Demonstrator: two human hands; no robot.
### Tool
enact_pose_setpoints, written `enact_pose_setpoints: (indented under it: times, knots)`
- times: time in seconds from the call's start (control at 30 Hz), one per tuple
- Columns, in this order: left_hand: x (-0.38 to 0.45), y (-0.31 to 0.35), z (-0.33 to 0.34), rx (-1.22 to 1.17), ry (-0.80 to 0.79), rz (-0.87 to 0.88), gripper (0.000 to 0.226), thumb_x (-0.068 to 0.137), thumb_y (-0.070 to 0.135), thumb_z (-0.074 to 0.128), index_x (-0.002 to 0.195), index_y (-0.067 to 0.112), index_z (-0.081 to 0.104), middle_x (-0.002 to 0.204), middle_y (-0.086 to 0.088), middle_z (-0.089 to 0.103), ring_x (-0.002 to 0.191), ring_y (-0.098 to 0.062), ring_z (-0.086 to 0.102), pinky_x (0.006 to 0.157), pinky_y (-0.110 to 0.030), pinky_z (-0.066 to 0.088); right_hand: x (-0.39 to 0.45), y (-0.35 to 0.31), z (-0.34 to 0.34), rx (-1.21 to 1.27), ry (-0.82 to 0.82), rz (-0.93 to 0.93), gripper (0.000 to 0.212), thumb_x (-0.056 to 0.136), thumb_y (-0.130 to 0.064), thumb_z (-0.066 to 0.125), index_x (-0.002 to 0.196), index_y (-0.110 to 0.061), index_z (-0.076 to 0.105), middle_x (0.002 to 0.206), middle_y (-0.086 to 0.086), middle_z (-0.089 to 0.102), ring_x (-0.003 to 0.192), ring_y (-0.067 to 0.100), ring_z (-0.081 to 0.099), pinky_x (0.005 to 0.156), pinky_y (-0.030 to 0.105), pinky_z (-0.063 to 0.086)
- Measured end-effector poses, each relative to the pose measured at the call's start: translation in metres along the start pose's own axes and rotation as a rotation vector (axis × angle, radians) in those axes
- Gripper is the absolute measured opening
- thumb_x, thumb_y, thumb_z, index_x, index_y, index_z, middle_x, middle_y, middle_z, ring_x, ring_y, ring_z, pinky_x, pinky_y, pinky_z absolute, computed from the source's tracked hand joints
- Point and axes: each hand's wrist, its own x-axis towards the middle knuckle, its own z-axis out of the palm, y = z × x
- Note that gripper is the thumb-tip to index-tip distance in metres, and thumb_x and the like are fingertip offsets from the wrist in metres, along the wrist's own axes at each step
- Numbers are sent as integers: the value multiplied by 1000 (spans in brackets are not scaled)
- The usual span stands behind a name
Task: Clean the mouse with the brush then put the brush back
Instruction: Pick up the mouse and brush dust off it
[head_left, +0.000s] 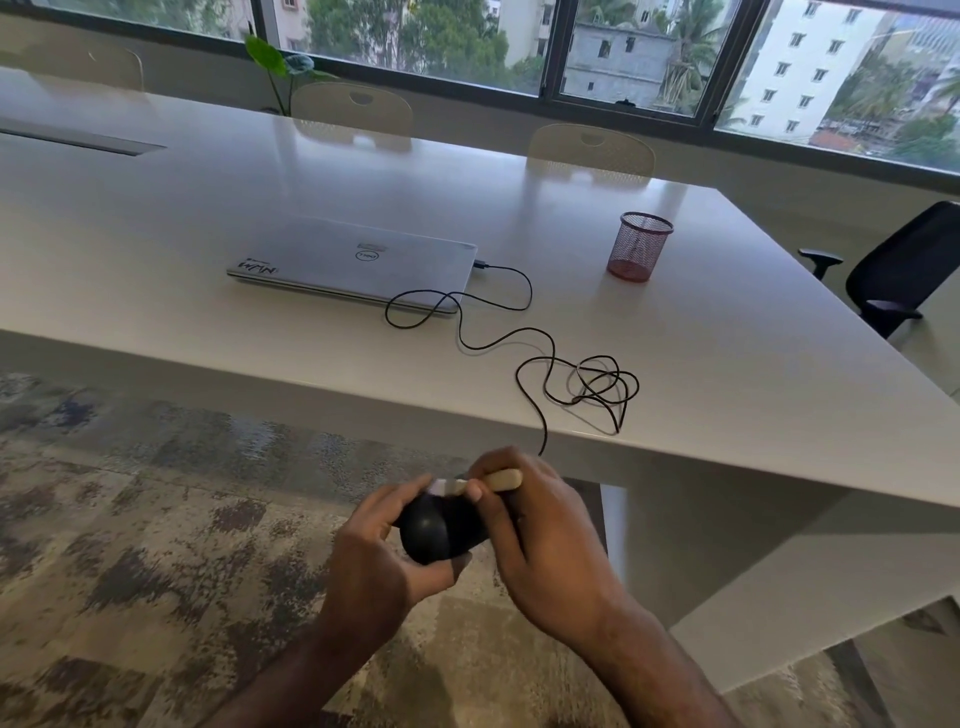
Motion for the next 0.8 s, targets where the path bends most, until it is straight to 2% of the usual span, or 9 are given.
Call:
enact_pose_setpoints:
  times: [0.1, 0.27, 0.37, 0.4, 0.47, 0.57, 0.63, 0.7, 0.8]
  knots:
    - [-2, -3, 2, 11, 2, -9, 82, 52, 12, 102, 127, 5, 69, 113, -4, 72, 104, -17, 68, 86, -29, 58, -3, -6, 6, -33, -96, -44, 10, 103, -34, 45, 102, -31, 54, 95, -18, 61, 94, 4, 55, 80, 28, 50]
    - [-4, -4, 5, -218, 20, -153, 116, 53, 14, 97, 153, 3, 38, 108, -2, 69, 95, -1, 70, 78, -6, 53, -9, -11, 12, -37, -175, -58, 12, 104, -35, 42, 100, -29, 53, 89, -13, 60, 86, 8, 53, 76, 36, 49]
    - [-2, -4, 8, -320, 46, -202, 115, 61, 5, 92, 157, 14, 30, 113, -8, 66, 108, -22, 67, 75, -6, 54, -11, -13, 13, -59, -223, -72, 16, 104, -37, 42, 98, -28, 54, 87, -11, 59, 84, 9, 53, 75, 39, 49]
    - [-2, -4, 8, -339, 49, -202, 116, 58, 7, 92, 156, 15, 30, 112, -7, 67, 106, -20, 69, 76, -6, 54, -11, -13, 12, -38, -195, -72, 15, 104, -35, 43, 98, -28, 55, 88, -12, 60, 84, 8, 54, 75, 39, 49]
    - [-2, -4, 8, -278, 43, -156, 119, 51, 3, 97, 152, 11, 36, 107, 2, 67, 99, -3, 72, 78, -4, 52, -9, -11, 9, 18, -104, -48, 12, 103, -32, 46, 101, -28, 57, 91, -14, 61, 88, 8, 58, 76, 36, 51]
    - [-1, -6, 6, -105, 28, -46, 101, 47, 4, 103, 137, 10, 59, 109, 11, 64, 101, -1, 65, 84, -2, 48, -6, -8, 4, -11, -50, -31, 12, 103, -33, 45, 105, -30, 57, 97, -15, 63, 95, 8, 58, 80, 34, 51]
    - [0, -5, 3, -83, 20, -12, 79, 50, 20, 100, 123, 15, 70, 108, 7, 69, 99, -7, 66, 83, -11, 52, -6, -8, 3, -32, -106, -54, 12, 104, -34, 45, 104, -31, 56, 95, -15, 62, 95, 9, 57, 79, 35, 50]
    - [1, 0, 1, -109, 21, -7, 63, 54, 38, 87, 113, 22, 73, 102, 6, 70, 93, -9, 66, 77, -16, 52, -8, -9, 3, -45, -181, -79, 13, 104, -38, 43, 102, -32, 54, 92, -15, 61, 90, 10, 55, 76, 37, 50]
    - [2, 5, 2, -113, 36, 17, 54, 57, 44, 81, 108, 31, 69, 96, 11, 69, 90, -5, 64, 74, -7, 47, -10, -7, -2, -59, -256, -85, 17, 104, -42, 40, 97, -33, 53, 88, -13, 60, 87, 11, 55, 74, 40, 50]
